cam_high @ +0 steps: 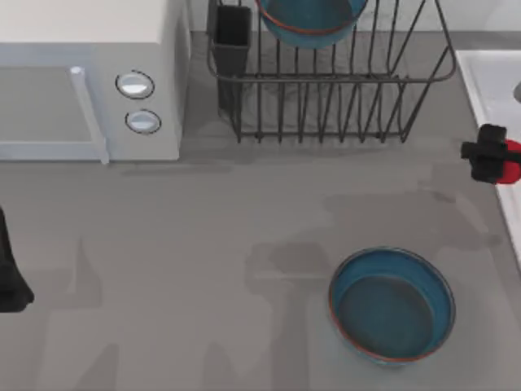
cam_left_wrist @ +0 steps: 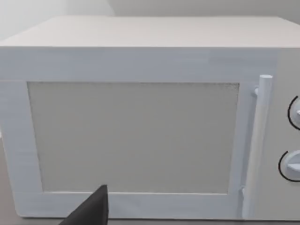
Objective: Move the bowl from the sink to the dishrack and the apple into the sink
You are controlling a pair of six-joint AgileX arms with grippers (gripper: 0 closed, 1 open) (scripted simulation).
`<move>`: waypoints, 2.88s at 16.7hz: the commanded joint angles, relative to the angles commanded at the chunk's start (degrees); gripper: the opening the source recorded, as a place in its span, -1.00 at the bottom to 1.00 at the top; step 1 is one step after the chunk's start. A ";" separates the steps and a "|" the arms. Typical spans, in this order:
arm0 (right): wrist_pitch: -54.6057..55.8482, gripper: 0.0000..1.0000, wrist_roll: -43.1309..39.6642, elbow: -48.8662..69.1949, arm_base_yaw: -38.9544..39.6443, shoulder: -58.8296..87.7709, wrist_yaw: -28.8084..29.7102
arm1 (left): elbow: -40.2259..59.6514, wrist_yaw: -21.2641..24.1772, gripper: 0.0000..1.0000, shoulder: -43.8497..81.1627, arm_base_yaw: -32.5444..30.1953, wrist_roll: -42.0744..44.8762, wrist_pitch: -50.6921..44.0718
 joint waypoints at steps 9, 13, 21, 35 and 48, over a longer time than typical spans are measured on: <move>41.43 -1.00 -11.16 -13.00 -26.17 -5.21 -15.09 | 0.00 0.00 1.00 0.00 0.00 0.00 0.00; 50.68 -1.00 -13.46 -13.74 -32.70 -8.81 -20.16 | 0.00 0.00 1.00 0.00 0.00 0.00 0.00; 53.40 -1.00 -13.90 -13.56 -34.06 -9.62 -21.40 | 0.00 0.00 1.00 0.00 0.00 0.00 0.00; 97.66 -1.00 -14.13 -19.19 -34.45 28.44 -21.16 | 0.00 0.00 1.00 0.00 0.00 0.00 0.00; 100.86 -0.10 -14.24 -19.73 -34.38 31.49 -20.99 | 0.00 0.00 1.00 0.00 0.00 0.00 0.00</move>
